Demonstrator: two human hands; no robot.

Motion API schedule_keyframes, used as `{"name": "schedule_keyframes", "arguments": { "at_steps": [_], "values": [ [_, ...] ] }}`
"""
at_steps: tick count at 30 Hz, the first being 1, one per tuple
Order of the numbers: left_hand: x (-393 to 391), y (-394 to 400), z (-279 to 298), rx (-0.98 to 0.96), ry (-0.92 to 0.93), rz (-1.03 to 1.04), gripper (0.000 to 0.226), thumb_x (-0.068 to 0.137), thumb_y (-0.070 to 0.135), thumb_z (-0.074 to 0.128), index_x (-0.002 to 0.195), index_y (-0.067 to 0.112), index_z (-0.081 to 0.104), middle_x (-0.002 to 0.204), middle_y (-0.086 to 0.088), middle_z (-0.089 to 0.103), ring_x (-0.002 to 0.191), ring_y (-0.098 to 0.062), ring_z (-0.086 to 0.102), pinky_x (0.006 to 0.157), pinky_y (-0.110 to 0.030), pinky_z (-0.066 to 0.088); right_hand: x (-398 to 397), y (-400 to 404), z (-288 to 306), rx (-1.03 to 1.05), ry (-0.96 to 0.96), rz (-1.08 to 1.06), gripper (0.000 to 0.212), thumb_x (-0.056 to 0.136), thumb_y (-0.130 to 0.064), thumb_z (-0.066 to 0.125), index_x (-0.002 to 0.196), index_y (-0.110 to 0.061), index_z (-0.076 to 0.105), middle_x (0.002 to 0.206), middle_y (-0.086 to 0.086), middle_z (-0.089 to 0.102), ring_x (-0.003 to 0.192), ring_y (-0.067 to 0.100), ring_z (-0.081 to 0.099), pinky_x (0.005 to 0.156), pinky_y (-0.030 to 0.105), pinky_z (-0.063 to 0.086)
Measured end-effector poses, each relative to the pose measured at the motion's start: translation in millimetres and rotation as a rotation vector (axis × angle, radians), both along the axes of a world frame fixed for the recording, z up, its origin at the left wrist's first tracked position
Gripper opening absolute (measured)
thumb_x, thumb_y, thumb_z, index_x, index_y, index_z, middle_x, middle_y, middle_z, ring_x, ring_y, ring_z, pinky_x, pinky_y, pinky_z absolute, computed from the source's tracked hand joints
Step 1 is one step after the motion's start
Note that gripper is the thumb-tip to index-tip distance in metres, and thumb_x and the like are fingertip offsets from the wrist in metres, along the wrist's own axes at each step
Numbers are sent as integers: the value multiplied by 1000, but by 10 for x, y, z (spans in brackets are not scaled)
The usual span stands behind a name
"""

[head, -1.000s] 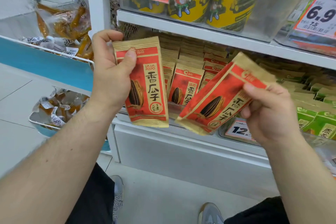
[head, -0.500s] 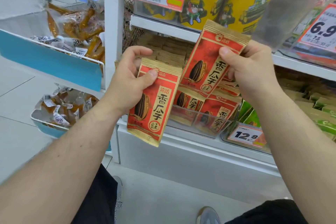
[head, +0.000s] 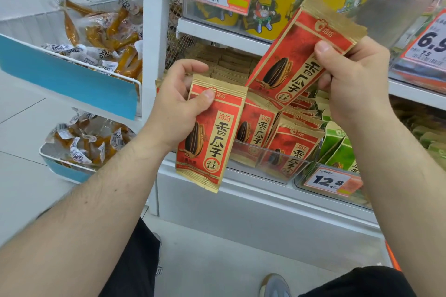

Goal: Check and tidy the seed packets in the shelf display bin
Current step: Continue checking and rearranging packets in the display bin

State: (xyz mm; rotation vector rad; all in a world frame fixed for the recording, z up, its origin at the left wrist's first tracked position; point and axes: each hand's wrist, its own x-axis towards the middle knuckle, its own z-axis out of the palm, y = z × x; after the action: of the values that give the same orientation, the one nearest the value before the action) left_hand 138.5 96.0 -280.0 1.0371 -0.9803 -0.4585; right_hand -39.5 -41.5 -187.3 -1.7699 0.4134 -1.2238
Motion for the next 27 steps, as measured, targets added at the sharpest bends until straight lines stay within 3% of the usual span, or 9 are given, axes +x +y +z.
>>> {"name": "schedule_keyframes", "arguments": {
  "at_steps": [3,7,12,16,19,23,27],
  "values": [
    [-1,10,-11,22,-8,-5,29,90,6,58,111,23,46,88,6,72,80,-18,71,67,-34,59,22,-53,-91,-52,125,-73,18,94,-2,58,84,-17,62,60,-19,67,50,-7,56,53,12,44],
    [0,15,-9,47,-7,7,30,95,-1,55,112,22,45,89,5,72,82,-20,72,67,-34,59,-24,-173,-165,-25,169,-128,15,92,-12,62,82,-22,65,64,-11,64,46,2,48,51,22,42],
    [-16,8,-13,60,-10,17,31,94,-2,55,111,23,46,87,5,71,80,-20,72,66,-35,59,-92,-216,-127,-23,165,-158,17,93,-7,60,83,-20,64,59,-15,65,45,-2,51,50,19,43],
    [-52,-20,-7,59,1,-6,31,94,-3,55,111,22,46,87,4,71,81,-20,71,66,-34,59,4,-221,-205,-51,337,-156,15,92,-10,64,81,-21,67,75,0,69,50,6,52,52,23,46],
    [-76,-37,-17,60,-4,-12,33,94,-4,54,109,23,46,85,5,72,79,-19,71,65,-34,59,111,-256,-280,-52,509,-159,12,89,-17,69,80,-25,70,79,0,72,55,9,57,60,29,51],
    [-83,-36,-37,64,-22,-21,33,94,-4,56,110,23,46,86,1,70,80,-22,71,67,-36,59,184,-315,-409,-81,760,-222,6,83,-31,76,87,-29,74,85,-11,73,82,10,68,82,34,55],
    [-96,-28,-26,76,-34,-25,34,93,-5,56,109,23,46,87,-1,70,79,-21,71,64,-33,59,230,-282,-406,-176,845,-284,19,76,-32,81,88,-29,67,81,-16,65,75,-1,59,61,19,44]
  ]
}}
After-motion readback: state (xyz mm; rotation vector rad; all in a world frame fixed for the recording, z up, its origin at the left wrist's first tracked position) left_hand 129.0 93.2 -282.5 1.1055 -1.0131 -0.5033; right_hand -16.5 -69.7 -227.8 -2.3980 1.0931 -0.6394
